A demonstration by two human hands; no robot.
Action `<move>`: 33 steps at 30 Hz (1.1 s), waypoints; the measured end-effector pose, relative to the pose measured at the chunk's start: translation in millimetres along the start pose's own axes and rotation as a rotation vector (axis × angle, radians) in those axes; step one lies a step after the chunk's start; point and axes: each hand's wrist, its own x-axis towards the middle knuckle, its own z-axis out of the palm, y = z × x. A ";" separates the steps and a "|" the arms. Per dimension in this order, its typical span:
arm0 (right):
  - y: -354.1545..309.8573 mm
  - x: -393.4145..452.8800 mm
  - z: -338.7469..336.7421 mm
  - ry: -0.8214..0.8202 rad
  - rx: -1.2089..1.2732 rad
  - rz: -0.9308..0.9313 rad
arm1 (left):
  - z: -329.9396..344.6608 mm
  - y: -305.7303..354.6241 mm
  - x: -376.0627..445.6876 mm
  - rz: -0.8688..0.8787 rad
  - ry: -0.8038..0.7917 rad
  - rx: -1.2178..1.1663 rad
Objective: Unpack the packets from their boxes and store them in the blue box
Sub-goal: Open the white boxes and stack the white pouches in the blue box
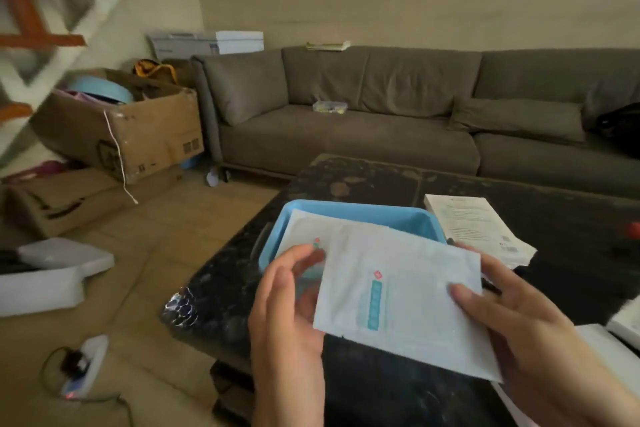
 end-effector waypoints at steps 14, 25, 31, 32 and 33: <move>-29.5 96.2 46.2 0.085 -0.280 -0.131 | -31.4 22.1 42.3 0.041 0.090 0.314; -24.1 122.2 59.1 0.117 -0.691 -0.050 | -24.6 9.9 40.6 0.215 -0.127 1.565; -46.0 130.0 51.5 0.224 -1.475 -0.394 | -22.8 9.8 39.7 0.195 -0.129 1.617; -43.6 133.6 53.9 0.197 -1.499 -0.589 | -22.6 9.6 39.8 0.187 -0.130 1.631; -40.5 137.3 58.7 0.074 -1.479 -0.748 | -22.3 9.4 39.8 0.185 -0.130 1.645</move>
